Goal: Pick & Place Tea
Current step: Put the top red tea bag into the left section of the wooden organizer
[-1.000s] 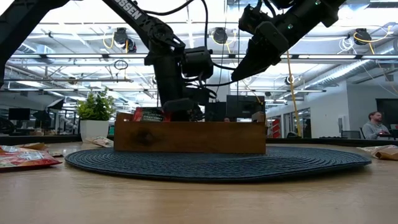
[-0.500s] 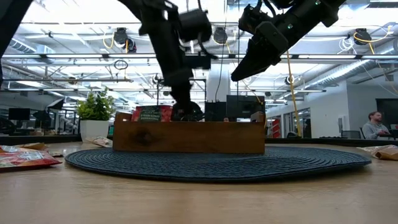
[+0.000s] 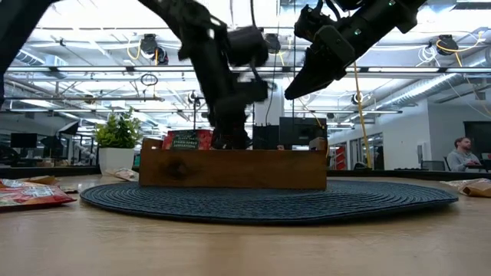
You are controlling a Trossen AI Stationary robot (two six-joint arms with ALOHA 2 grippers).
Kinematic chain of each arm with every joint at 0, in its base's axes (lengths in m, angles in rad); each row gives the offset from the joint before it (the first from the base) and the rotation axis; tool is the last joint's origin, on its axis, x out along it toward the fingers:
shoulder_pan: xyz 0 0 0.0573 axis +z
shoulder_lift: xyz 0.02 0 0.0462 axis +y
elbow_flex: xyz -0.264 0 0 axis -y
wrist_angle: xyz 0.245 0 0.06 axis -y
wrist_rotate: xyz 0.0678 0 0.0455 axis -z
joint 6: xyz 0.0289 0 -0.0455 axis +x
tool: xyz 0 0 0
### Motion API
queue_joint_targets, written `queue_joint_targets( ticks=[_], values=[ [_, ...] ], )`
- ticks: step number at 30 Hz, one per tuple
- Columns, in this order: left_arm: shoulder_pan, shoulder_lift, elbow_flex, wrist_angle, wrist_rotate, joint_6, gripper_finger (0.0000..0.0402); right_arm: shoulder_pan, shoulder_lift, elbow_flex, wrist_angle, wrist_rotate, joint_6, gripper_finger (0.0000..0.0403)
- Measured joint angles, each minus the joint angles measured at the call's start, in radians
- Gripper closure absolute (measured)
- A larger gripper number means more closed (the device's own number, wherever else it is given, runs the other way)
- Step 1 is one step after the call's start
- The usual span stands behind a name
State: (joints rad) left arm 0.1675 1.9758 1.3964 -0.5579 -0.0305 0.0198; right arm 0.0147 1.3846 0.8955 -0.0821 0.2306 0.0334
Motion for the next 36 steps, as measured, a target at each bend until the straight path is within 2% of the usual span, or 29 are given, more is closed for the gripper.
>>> queue_joint_targets(
  ticks=[7,11,14,17,20,27,29,33,36],
  values=[
    [0.001,0.085,0.002,-0.03,-0.013,-0.017,0.0177,0.0,0.0,0.0,-0.001,0.002,-0.008,0.0273],
    [0.006,0.11,0.008,-0.042,0.007,0.026,0.0155,0.0,0.0,0.0,0.001,0.003,-0.016,0.0273],
    [0.017,0.135,0.008,-0.041,0.015,0.035,0.0155,-0.001,0.0,0.0,0.003,0.003,-0.017,0.0273],
    [0.029,0.147,0.008,-0.042,0.018,0.038,0.0175,-0.001,0.0,0.0,0.003,0.003,-0.018,0.0273],
    [0.035,0.149,0.008,-0.042,0.021,0.071,0.0218,-0.001,0.0,0.0,0.003,0.003,-0.019,0.0273],
    [0.033,0.148,0.006,-0.034,0.013,0.106,0.0374,-0.001,0.0,0.0,0.003,0.003,-0.016,0.0273],
    [0.033,0.142,0.005,-0.038,0.012,0.102,0.0384,0.0,0.0,0.0,0.003,0.003,-0.016,0.0273],
    [0.025,0.099,0.001,-0.059,0.004,0.104,0.0375,-0.001,0.0,0.0,0.003,0.003,-0.016,0.0273],
    [0.016,0.047,-0.005,-0.092,0.002,0.105,0.0388,0.0,0.0,0.0,0.003,0.003,-0.016,0.0273]
  ],
)
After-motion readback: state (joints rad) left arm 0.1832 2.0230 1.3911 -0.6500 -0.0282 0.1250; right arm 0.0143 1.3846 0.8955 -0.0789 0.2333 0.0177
